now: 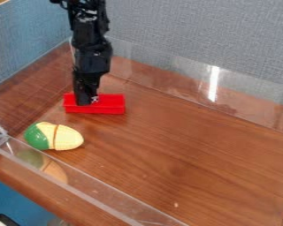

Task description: Put the red object to the right side of the table

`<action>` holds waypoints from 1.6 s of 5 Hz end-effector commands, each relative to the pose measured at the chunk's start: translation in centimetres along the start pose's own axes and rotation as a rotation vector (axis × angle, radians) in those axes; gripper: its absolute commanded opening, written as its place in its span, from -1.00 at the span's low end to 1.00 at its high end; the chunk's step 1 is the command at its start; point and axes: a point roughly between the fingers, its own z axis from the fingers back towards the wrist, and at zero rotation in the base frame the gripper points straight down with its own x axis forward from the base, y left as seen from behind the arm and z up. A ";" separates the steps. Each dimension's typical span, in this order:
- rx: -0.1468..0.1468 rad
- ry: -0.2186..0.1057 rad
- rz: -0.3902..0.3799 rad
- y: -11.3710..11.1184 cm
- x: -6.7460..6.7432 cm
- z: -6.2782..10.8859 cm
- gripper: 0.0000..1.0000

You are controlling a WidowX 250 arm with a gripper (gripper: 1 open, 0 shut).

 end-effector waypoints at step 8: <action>0.028 -0.079 0.049 1.0 -0.2 0.6 -1.00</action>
